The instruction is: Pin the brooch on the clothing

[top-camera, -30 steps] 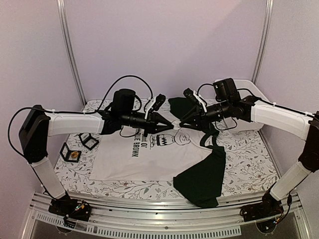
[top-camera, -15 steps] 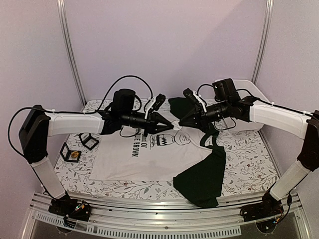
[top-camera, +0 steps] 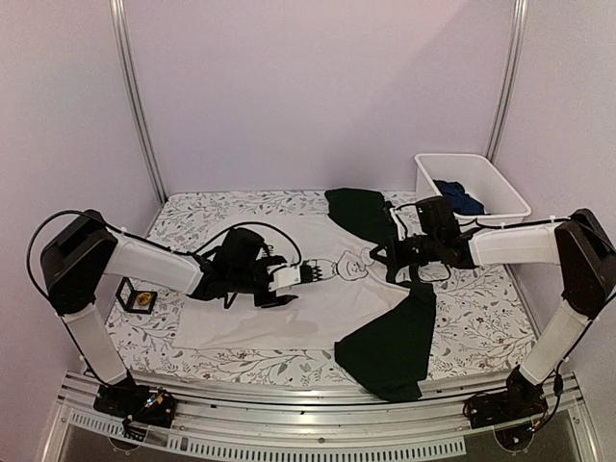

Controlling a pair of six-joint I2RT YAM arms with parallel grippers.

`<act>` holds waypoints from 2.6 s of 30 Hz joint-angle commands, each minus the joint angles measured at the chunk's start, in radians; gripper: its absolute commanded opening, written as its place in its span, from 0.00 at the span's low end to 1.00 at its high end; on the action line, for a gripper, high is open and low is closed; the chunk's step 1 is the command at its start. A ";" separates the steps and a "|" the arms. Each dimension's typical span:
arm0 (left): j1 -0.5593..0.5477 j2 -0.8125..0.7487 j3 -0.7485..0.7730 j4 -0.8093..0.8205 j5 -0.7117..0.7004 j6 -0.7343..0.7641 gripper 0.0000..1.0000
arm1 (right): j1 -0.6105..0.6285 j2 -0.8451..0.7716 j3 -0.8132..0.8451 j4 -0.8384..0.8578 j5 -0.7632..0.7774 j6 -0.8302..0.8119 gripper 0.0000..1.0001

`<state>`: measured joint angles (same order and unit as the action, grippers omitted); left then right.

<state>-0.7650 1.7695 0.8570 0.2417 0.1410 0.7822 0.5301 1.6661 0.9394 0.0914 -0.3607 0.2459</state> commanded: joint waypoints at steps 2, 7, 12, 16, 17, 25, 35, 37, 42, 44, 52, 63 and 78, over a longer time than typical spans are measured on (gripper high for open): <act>-0.016 -0.040 -0.091 -0.075 -0.097 0.237 0.64 | 0.006 0.068 -0.088 0.091 0.173 0.192 0.00; -0.031 -0.087 -0.152 -0.135 -0.073 0.286 0.65 | 0.001 0.098 -0.167 0.107 0.218 0.268 0.00; -0.030 -0.135 -0.170 -0.317 -0.048 0.351 0.65 | -0.033 0.109 -0.209 0.075 0.290 0.320 0.00; -0.024 -0.154 -0.178 -0.372 -0.047 0.364 0.65 | -0.070 0.085 -0.219 0.061 0.300 0.307 0.00; -0.022 -0.155 -0.180 -0.379 -0.046 0.361 0.66 | -0.073 0.076 -0.217 0.057 0.301 0.301 0.00; -0.017 -0.182 -0.177 -0.404 0.002 0.338 0.66 | -0.078 0.045 -0.158 0.011 0.220 0.208 0.00; -0.079 0.056 0.200 -0.137 0.162 -0.547 0.73 | -0.010 -0.091 -0.183 0.264 0.105 0.049 0.00; -0.116 0.124 0.240 -0.080 0.119 -0.618 0.75 | -0.009 -0.071 -0.177 0.288 0.103 0.043 0.00; -0.175 0.274 0.389 -0.037 0.026 -0.724 0.81 | -0.009 -0.048 -0.189 0.353 0.062 0.013 0.00; -0.187 0.327 0.439 -0.040 0.004 -0.736 0.82 | -0.012 -0.047 -0.195 0.355 0.067 0.011 0.00; -0.203 0.458 0.570 -0.158 -0.137 -0.701 0.76 | -0.026 -0.026 -0.225 0.385 0.014 0.000 0.00; -0.203 0.515 0.605 -0.315 -0.087 -0.682 0.58 | -0.045 -0.002 -0.231 0.390 0.001 0.013 0.00; -0.160 0.385 0.575 -0.351 0.140 -0.630 0.00 | -0.048 0.021 -0.337 0.627 -0.059 -0.106 0.00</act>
<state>-0.9470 2.2215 1.4395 -0.0460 0.1505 0.1089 0.4831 1.6718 0.6533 0.5575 -0.3759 0.2127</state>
